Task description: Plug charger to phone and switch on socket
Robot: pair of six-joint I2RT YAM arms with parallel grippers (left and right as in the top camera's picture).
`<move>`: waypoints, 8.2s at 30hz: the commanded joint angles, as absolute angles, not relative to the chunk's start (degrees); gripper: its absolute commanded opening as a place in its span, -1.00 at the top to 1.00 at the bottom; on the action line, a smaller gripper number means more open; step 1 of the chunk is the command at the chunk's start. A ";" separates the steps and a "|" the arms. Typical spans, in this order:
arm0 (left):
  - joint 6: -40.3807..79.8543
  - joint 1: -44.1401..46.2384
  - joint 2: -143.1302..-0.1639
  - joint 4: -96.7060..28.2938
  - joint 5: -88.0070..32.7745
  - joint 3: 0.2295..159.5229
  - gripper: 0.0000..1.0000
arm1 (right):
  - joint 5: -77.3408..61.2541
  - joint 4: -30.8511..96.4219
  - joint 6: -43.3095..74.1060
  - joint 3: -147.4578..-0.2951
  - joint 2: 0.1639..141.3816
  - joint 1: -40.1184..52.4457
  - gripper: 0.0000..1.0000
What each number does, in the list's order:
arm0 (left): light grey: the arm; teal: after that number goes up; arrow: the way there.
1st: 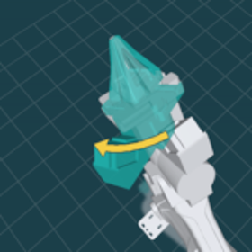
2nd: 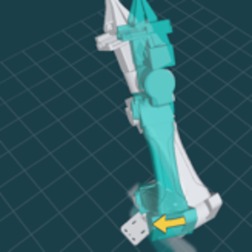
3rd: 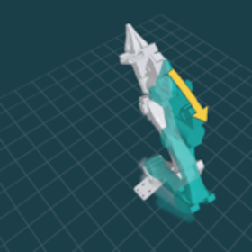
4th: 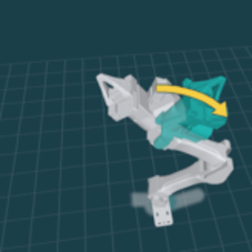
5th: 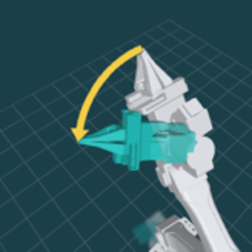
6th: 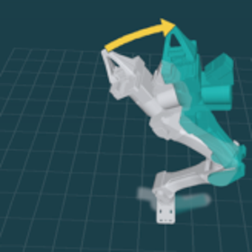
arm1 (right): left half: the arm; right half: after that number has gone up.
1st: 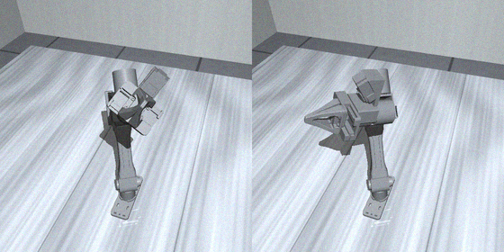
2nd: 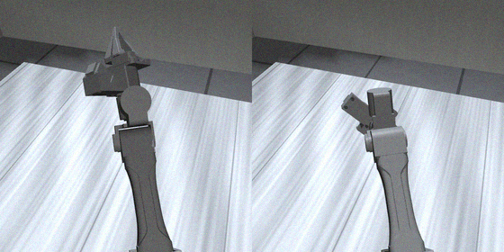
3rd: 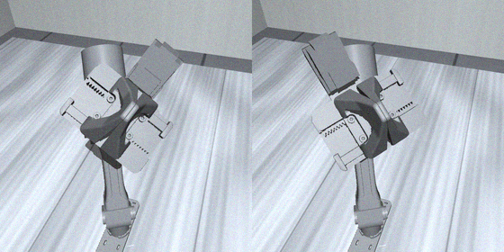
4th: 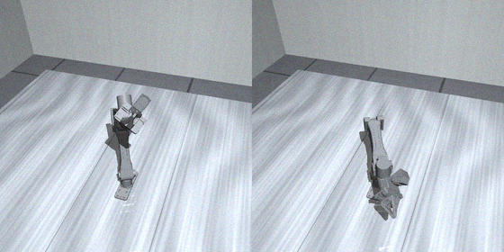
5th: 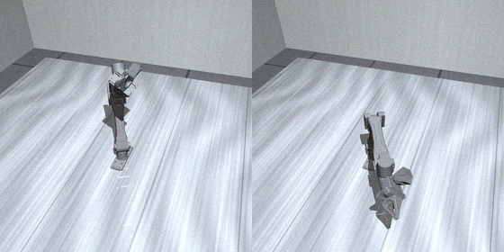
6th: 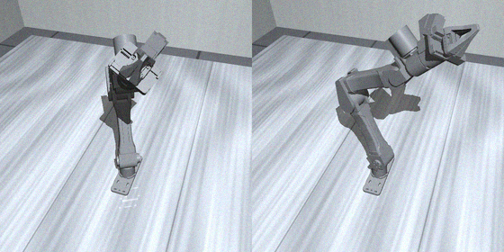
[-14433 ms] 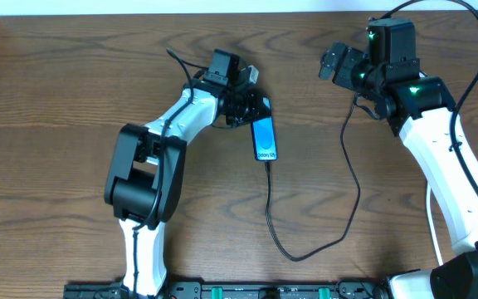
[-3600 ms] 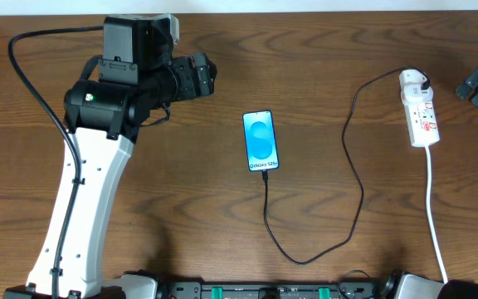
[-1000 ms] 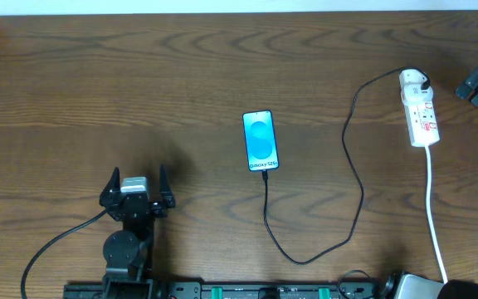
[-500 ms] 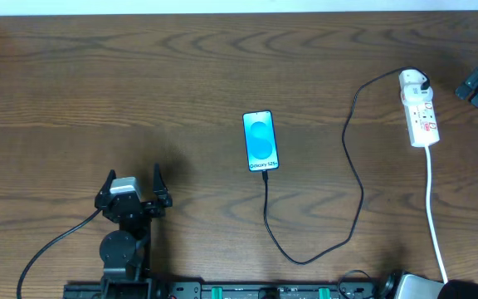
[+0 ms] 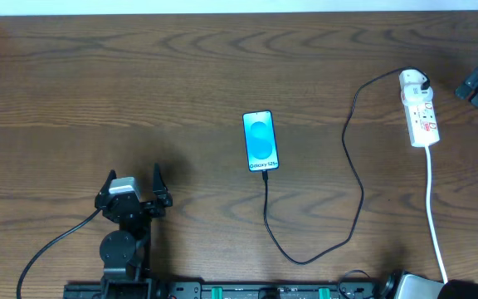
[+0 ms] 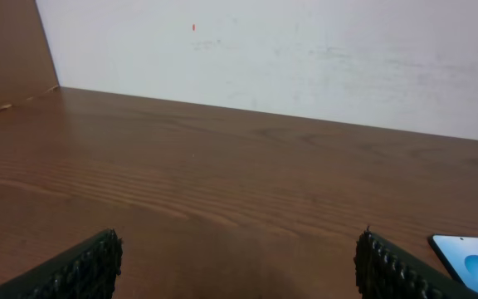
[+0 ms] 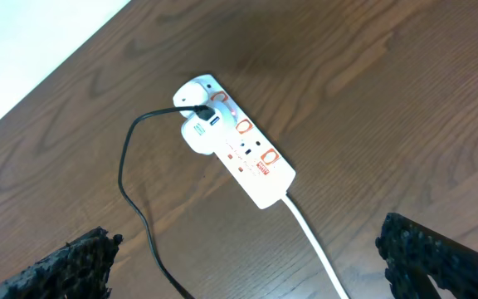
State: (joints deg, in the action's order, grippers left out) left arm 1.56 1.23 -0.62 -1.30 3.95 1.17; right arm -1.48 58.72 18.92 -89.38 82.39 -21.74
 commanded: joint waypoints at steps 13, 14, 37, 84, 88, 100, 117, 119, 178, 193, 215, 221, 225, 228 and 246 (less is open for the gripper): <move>2.24 0.93 -0.23 -3.84 4.51 0.23 -0.78 | -0.78 58.78 19.49 -89.54 82.19 -21.67 -0.99; 2.24 0.93 -0.23 -3.84 4.51 0.23 -0.79 | -0.75 58.78 19.49 -89.54 82.19 -21.67 -0.98; 2.24 0.93 -0.23 -3.84 4.51 0.23 -0.79 | 3.07 57.30 19.35 -87.02 81.76 -21.65 -0.99; 2.24 0.93 -0.23 -3.84 4.51 0.23 -0.78 | 8.60 3.53 9.32 -0.32 1.52 -6.63 -0.99; 2.24 0.93 -0.23 -3.84 4.51 0.23 -0.79 | 8.27 3.55 8.54 -0.32 0.27 -6.66 -0.99; 2.24 0.93 -0.23 -3.84 4.51 0.23 -0.79 | 4.69 3.88 2.50 -0.30 0.30 -6.63 -0.99; 2.24 0.93 -0.23 -3.84 4.51 0.23 -0.79 | 4.19 3.88 2.72 -0.32 1.19 -6.00 -0.99; 2.24 0.93 -0.23 -3.84 4.51 0.23 -0.79 | 4.19 3.88 2.70 -0.32 1.19 -6.00 -0.99; 2.24 0.93 -0.23 -3.84 4.51 0.23 -0.79 | 4.19 3.88 2.70 -0.32 1.19 -6.00 -0.98; 2.24 0.93 -0.23 -3.84 4.54 0.23 -0.79 | 4.19 3.88 2.72 -0.32 1.19 -6.00 -0.99; 2.24 0.93 -0.23 -3.84 4.51 0.23 -0.79 | 4.19 3.88 2.70 -0.32 1.19 -6.00 -0.99; 2.24 0.93 -0.23 -3.84 4.51 0.23 -0.79 | 4.19 3.88 2.70 -0.32 1.19 -6.00 -0.99; 2.24 0.93 -0.23 -3.84 4.51 0.23 -0.79 | 4.19 3.88 2.70 -0.32 1.19 -6.00 -0.99; 2.24 0.93 -0.23 -3.84 4.51 0.23 -0.79 | 4.19 3.88 2.70 -0.32 1.19 -6.00 -0.99; 2.24 0.93 -0.23 -3.84 4.51 0.23 -0.79 | 4.19 3.88 2.70 -0.32 1.19 -6.00 -0.99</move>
State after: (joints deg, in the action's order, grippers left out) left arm 1.72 1.21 -0.62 -1.72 3.75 1.43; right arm 4.51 3.64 3.60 -0.40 1.06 -6.44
